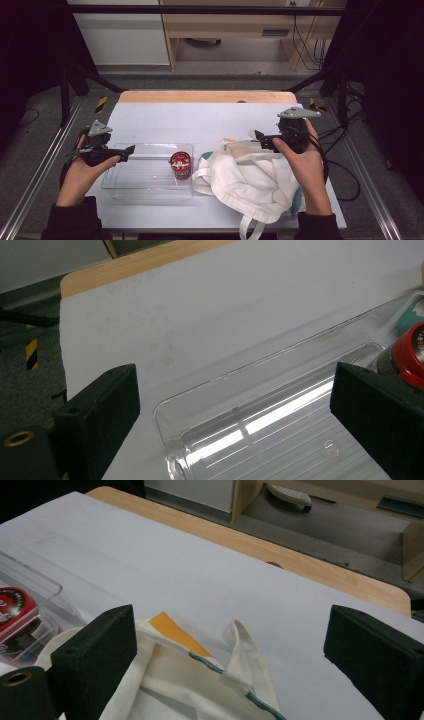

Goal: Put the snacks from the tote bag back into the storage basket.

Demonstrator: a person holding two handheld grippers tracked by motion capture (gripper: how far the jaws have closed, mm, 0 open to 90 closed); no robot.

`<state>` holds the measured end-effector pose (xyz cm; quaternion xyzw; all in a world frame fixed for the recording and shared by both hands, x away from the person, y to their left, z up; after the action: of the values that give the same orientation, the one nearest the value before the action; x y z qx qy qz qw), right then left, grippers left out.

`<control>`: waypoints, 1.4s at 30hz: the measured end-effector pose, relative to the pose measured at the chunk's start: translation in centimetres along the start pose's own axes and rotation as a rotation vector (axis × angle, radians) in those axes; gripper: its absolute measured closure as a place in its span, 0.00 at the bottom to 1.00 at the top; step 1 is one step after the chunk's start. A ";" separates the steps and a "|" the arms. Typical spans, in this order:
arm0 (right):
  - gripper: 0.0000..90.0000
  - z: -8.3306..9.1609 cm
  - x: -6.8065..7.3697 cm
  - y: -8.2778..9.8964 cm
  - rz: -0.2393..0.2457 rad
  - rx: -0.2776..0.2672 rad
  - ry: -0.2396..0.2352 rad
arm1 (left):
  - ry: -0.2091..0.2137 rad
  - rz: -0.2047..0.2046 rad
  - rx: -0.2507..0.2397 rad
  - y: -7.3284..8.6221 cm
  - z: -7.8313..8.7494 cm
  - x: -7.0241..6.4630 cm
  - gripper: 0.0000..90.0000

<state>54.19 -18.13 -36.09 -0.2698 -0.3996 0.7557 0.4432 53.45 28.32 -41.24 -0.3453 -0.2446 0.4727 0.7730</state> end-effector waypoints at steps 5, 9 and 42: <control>0.08 -0.1 -0.9 0.4 -0.014 0.005 0.017 | -0.008 0.011 -0.002 0.2 0.1 0.6 0.06; 0.08 -0.1 -1.8 0.9 -0.032 0.007 0.032 | -0.015 0.030 -0.002 0.4 0.1 1.2 0.06; 0.08 1.4 -8.0 9.8 -0.162 0.102 0.087 | -0.064 0.092 0.059 4.0 -0.3 3.2 0.06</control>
<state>52.39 -28.56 -43.17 -0.2464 -0.3615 0.7243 0.5329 52.81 32.37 -44.29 -0.3180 -0.2388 0.5257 0.7520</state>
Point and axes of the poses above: each handheld gripper's, and its own axes: z roughly backward along the jaws, y roughly out of its underside, x roughly to its left, the point moved 7 cm from there along -z, roughly forward along the jaws, and after that the axes turned 1 degree about z, right-handed, at the moved point
